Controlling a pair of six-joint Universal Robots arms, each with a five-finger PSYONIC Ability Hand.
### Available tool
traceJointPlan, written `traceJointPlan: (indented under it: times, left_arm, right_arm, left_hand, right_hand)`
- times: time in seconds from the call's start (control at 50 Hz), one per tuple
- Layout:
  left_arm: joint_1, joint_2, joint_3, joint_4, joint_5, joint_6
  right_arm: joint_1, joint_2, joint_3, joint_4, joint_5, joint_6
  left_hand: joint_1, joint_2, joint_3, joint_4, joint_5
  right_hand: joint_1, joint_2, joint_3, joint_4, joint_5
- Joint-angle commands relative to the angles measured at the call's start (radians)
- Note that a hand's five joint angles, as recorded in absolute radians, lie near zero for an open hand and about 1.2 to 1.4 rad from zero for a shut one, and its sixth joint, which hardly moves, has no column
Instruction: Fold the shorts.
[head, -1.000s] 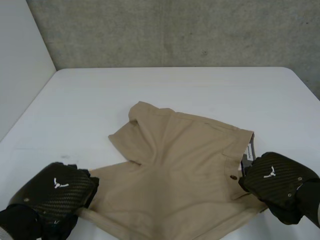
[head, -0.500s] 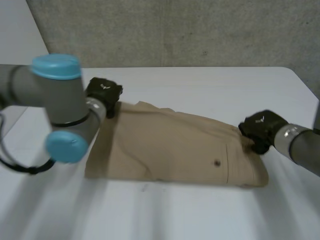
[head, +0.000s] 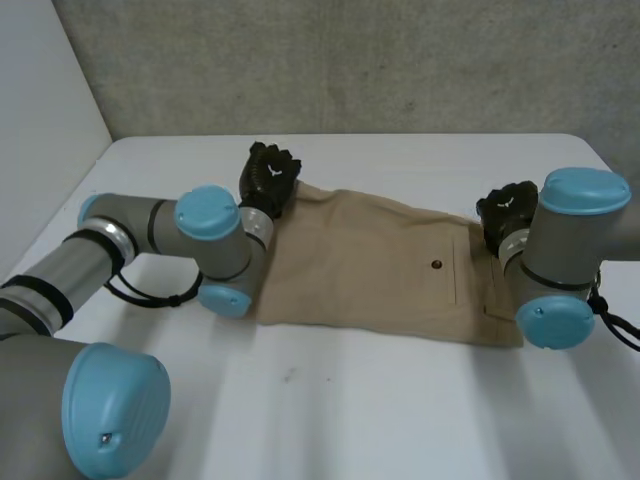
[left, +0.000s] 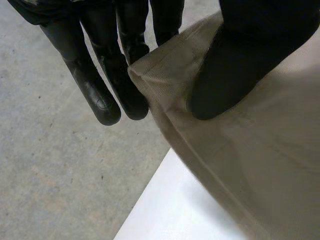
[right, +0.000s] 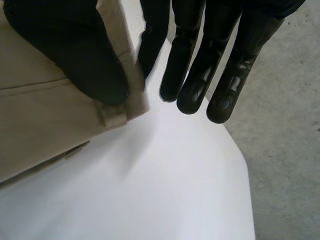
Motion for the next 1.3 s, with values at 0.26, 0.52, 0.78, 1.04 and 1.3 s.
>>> traceJointPlan:
  times: [0.26, 0.52, 0.78, 1.04, 1.3]
  left_arm:
    - [-0.027, 0.576, -0.707, 0.462, -0.122, 0.005]
    - [-0.015, 0.940, -1.108, 0.028, -0.166, -0.318]
    - [0.040, 1.029, -1.274, -0.112, -0.161, -0.587]
    - [0.076, 1.052, -1.317, -0.099, -0.162, -0.587]
    - [0.106, 1.153, -1.361, -0.101, -0.161, -0.589]
  right_arm:
    - [0.000, -0.474, 0.220, 0.010, -0.180, 0.311]
    - [-0.021, -0.524, 0.541, 0.185, -0.216, 0.314]
    - [-0.101, -0.380, 0.630, -0.108, -0.223, 0.301]
    - [-0.176, -0.392, 0.601, -0.110, -0.233, 0.300]
    - [-0.377, -0.534, 0.471, 0.067, -0.295, -0.008]
  left_hand:
    - [-0.921, -0.974, -0.981, -0.985, -0.930]
    - [-0.920, -0.973, -0.980, -0.985, -0.929]
    - [-0.917, -0.970, -0.977, -0.982, -0.926]
    - [-0.921, -0.974, -0.981, -0.985, -0.930]
    - [-0.921, -0.974, -0.981, -0.985, -0.930]
  right_hand:
    - [-0.573, -0.726, -0.734, -0.758, -0.769]
    - [-0.457, -0.610, -0.618, -0.642, -0.653]
    - [-0.122, -0.276, -0.284, -0.307, -0.319]
    - [0.649, 0.496, 0.488, 0.464, 0.453]
    - [0.649, 0.496, 0.488, 0.464, 0.453]
